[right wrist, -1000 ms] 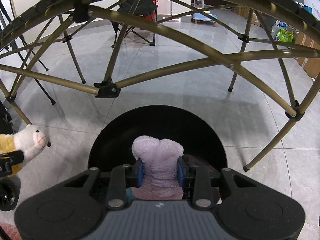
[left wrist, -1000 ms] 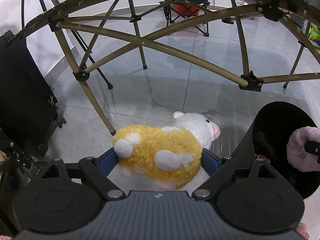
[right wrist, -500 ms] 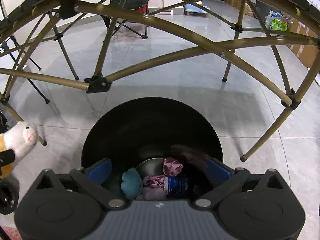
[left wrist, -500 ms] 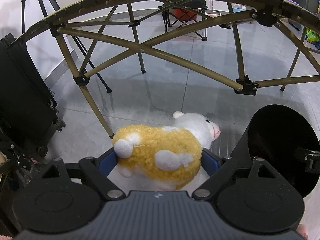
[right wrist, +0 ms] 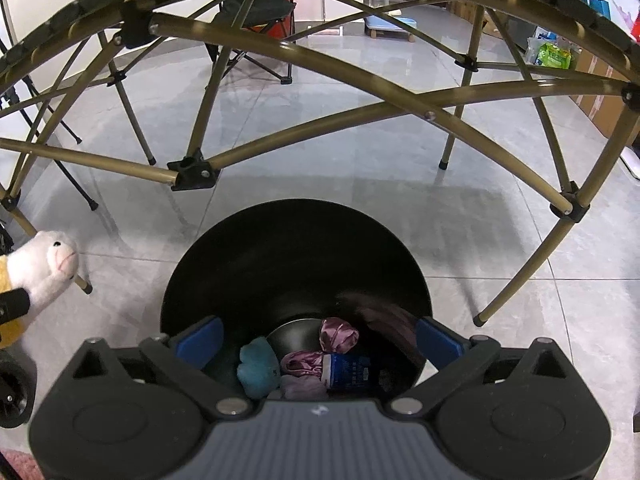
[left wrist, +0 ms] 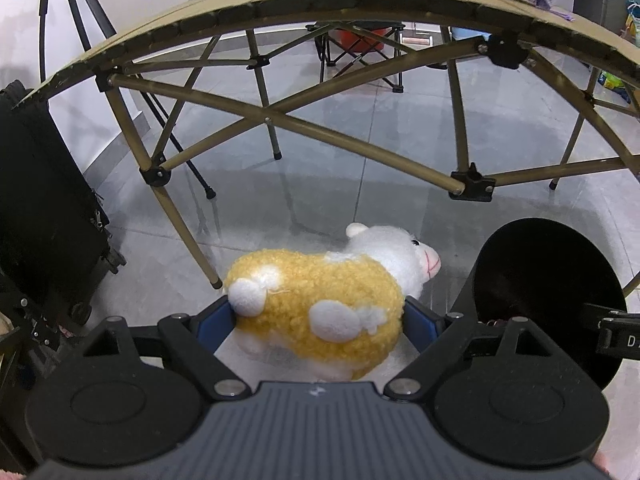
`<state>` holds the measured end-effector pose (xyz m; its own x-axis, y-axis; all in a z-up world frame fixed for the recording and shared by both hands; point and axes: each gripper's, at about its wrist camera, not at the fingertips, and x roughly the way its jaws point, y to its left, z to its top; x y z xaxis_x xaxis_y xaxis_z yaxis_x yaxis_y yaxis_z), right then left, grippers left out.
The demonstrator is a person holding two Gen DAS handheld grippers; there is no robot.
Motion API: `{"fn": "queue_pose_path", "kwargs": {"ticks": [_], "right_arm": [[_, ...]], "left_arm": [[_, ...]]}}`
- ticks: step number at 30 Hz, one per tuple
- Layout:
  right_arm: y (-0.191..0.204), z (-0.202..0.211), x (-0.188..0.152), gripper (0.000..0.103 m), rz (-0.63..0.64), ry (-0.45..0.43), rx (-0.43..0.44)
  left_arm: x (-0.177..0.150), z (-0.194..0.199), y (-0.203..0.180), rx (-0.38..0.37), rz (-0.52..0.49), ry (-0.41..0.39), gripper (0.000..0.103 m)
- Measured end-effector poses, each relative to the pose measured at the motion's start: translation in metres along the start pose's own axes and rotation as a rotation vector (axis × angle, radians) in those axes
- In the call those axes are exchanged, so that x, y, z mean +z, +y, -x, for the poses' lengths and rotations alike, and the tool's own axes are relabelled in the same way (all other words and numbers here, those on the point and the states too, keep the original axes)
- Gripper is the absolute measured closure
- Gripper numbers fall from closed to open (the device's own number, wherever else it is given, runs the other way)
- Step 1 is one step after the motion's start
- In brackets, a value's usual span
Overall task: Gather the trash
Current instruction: 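Move the sheep plush over the bin and open the left gripper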
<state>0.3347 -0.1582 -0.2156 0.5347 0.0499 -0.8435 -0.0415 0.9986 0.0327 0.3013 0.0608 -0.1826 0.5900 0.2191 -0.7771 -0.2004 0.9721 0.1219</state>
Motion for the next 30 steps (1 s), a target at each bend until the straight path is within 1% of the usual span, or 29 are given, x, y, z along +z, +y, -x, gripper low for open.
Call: {"fn": "queue_pose_path", "kwargs": {"ticks": [4, 13, 23, 30], "right_arm": [[-0.003, 0.004, -0.001, 0.0, -0.004, -0.007, -0.002], [-0.014, 0.016, -0.003, 0.0, -0.013, -0.03, -0.008], [-0.04, 0.032, -0.007, 0.0, -0.056, -0.06, -0.026], [-0.063, 0.039, -0.012, 0.0, -0.098, -0.076, -0.047]], "left_arm": [[0.002, 0.005, -0.004, 0.0, -0.001, -0.01, 0.015], [0.008, 0.023, -0.023, -0.035, -0.017, -0.051, 0.015], [0.014, 0.038, -0.055, -0.075, -0.05, -0.077, 0.015], [0.018, 0.043, -0.077, -0.101, -0.07, -0.078, 0.015]]}}
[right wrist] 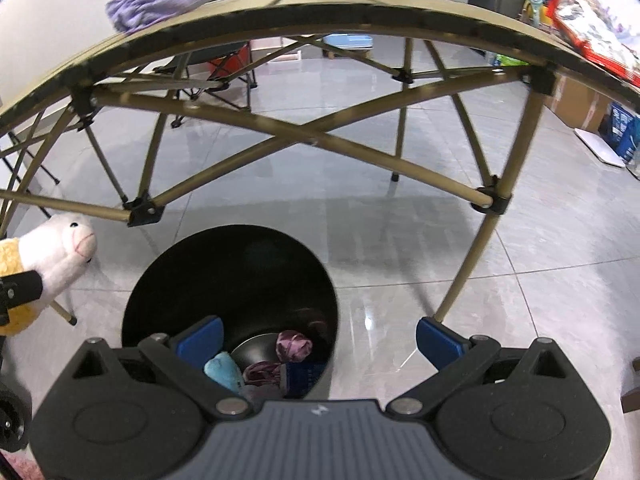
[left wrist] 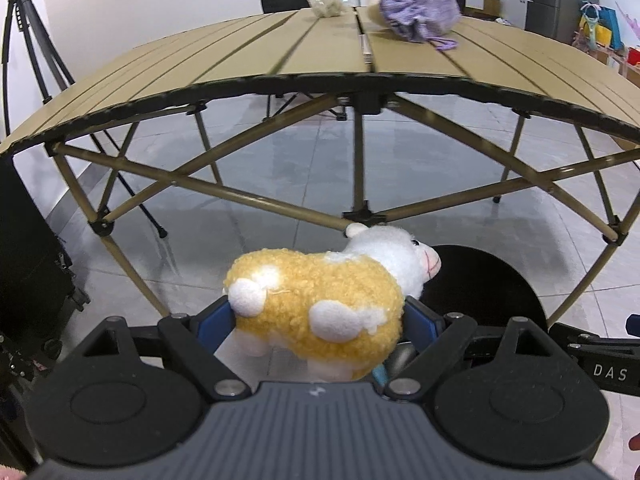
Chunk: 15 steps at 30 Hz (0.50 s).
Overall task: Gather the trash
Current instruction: 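Move the sheep plush over the bin and open the left gripper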
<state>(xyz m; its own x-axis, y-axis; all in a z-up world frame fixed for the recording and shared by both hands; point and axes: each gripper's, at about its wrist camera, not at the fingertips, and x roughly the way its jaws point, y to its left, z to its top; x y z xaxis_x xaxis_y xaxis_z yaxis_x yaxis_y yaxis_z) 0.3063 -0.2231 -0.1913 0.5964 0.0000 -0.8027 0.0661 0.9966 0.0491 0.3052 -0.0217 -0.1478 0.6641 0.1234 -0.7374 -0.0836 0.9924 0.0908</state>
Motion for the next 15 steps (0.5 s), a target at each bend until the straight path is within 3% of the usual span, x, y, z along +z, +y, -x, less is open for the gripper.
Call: {"fn": "queue_pose_path", "kwargs": {"ticks": [15], "right_arm": [[-0.049, 0.006, -0.007, 0.0, -0.087, -0.011, -0.062]], "left_arm": [[0.004, -0.01, -0.055, -0.045, -0.051, 0.051, 0.015]]}}
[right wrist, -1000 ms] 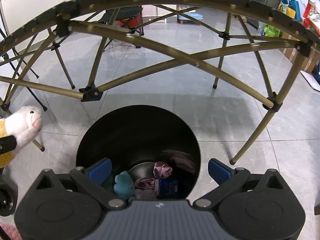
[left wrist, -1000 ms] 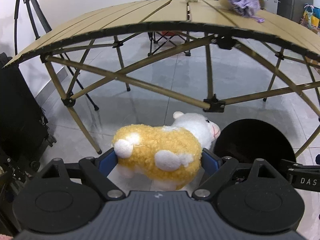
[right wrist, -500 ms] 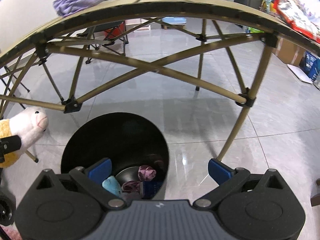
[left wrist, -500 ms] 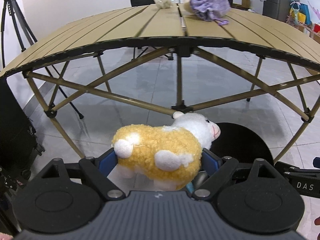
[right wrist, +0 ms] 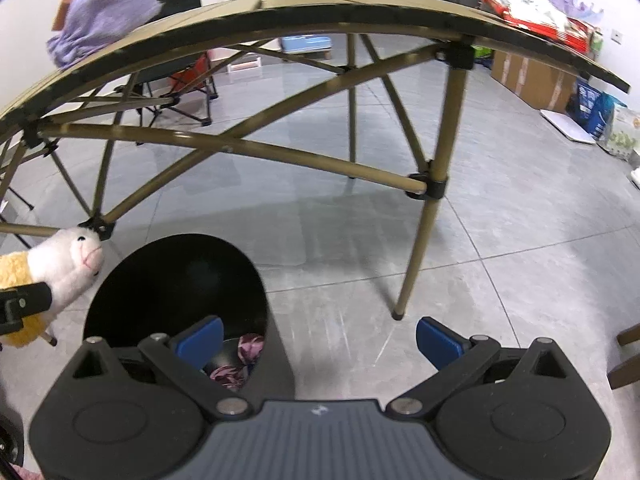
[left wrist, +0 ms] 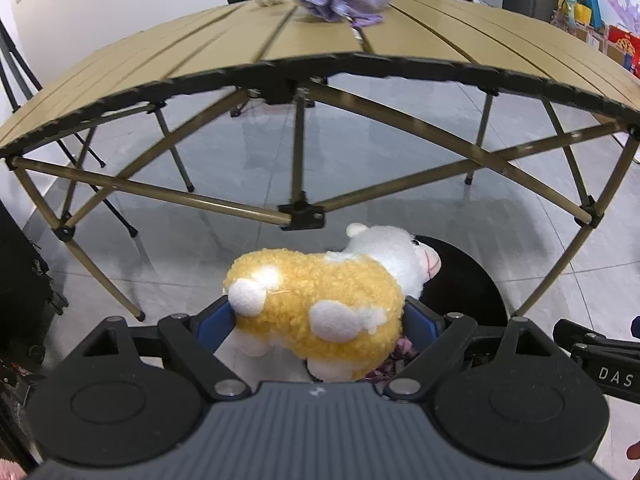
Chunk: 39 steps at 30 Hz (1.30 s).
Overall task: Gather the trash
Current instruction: 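Move the sheep plush over the bin and open the left gripper, then raise both tools and turn back toward the table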
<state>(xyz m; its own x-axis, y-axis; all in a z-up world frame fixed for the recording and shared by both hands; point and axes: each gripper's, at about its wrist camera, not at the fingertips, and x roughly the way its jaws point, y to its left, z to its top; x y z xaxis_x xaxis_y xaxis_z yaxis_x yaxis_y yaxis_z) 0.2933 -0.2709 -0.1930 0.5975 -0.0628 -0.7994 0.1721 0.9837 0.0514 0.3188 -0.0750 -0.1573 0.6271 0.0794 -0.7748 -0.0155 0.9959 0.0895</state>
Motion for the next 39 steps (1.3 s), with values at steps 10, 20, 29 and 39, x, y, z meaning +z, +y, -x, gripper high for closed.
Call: {"fn": "queue_pose_path", "kwargs": {"ticks": [10, 20, 29, 39], "right_arm": [[-0.025, -0.003, -0.004, 0.0, -0.04, 0.009, -0.039], [-0.039, -0.008, -0.008, 0.0, -0.065, 0.024, -0.063], [-0.042, -0.011, -0.008, 0.0, -0.067, 0.033, -0.074], [-0.042, -0.013, -0.008, 0.0, -0.069, 0.033, -0.076]], "left_arm": [[0.002, -0.016, -0.024, -0.023, 0.012, 0.07, 0.015], [0.0, -0.045, -0.028, 0.006, 0.046, 0.179, 0.015], [-0.003, -0.053, -0.036, 0.002, 0.045, 0.215, 0.013], [-0.007, -0.061, -0.039, -0.034, 0.042, 0.284, 0.0]]}}
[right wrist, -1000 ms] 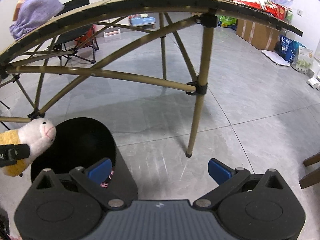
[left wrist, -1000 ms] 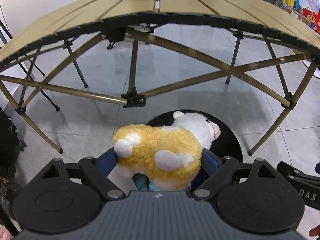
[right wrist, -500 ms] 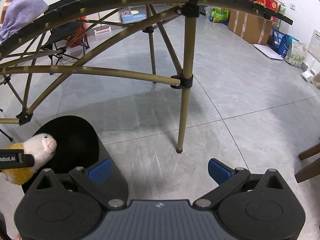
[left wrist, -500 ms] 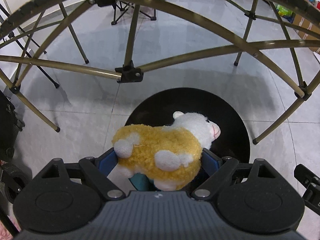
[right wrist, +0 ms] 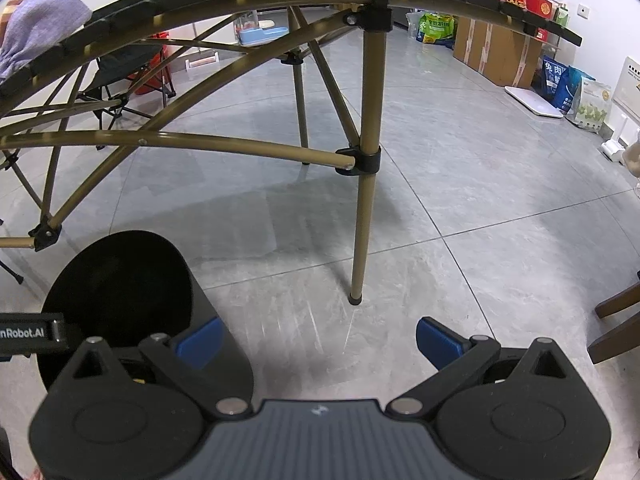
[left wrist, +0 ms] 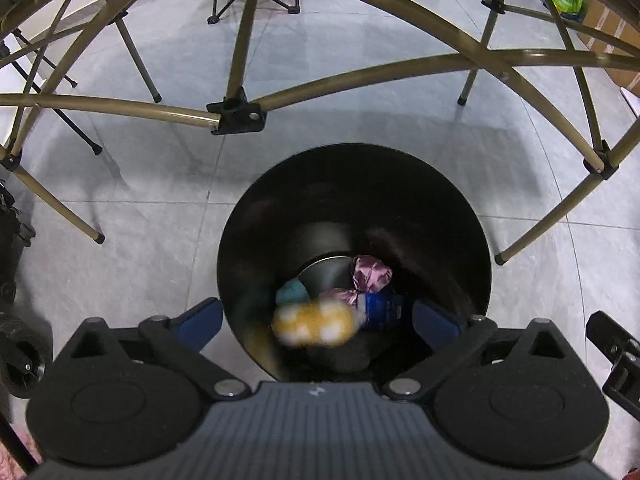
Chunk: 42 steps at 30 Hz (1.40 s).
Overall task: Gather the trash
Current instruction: 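Raise both tools and turn back toward the table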
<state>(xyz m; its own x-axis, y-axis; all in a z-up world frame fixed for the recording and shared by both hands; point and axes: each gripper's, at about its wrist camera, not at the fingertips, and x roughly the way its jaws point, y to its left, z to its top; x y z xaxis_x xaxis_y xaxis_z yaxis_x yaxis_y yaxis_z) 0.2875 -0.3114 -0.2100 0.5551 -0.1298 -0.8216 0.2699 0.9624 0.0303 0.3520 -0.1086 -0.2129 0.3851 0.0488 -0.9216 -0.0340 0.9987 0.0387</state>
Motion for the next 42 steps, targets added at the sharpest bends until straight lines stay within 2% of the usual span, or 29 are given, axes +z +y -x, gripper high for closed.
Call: {"fn": "queue_pose_path", "kwargs": {"ticks": [10, 24, 32, 42], "right_arm": [[0.0, 0.001, 0.0, 0.0, 0.001, -0.001, 0.001], [0.0, 0.004, 0.001, 0.0, -0.001, -0.013, 0.005], [0.002, 0.025, 0.008, 0.0, 0.003, -0.088, 0.039], [0.018, 0.069, 0.026, 0.0, 0.024, -0.276, 0.114]], "left_arm": [[-0.001, 0.002, 0.001, 0.004, 0.001, -0.005, 0.0], [0.001, 0.018, 0.004, -0.009, 0.006, -0.057, 0.0], [0.005, 0.06, 0.014, -0.052, 0.015, -0.182, 0.0], [0.014, 0.125, 0.041, -0.065, 0.072, -0.387, 0.0]]}}
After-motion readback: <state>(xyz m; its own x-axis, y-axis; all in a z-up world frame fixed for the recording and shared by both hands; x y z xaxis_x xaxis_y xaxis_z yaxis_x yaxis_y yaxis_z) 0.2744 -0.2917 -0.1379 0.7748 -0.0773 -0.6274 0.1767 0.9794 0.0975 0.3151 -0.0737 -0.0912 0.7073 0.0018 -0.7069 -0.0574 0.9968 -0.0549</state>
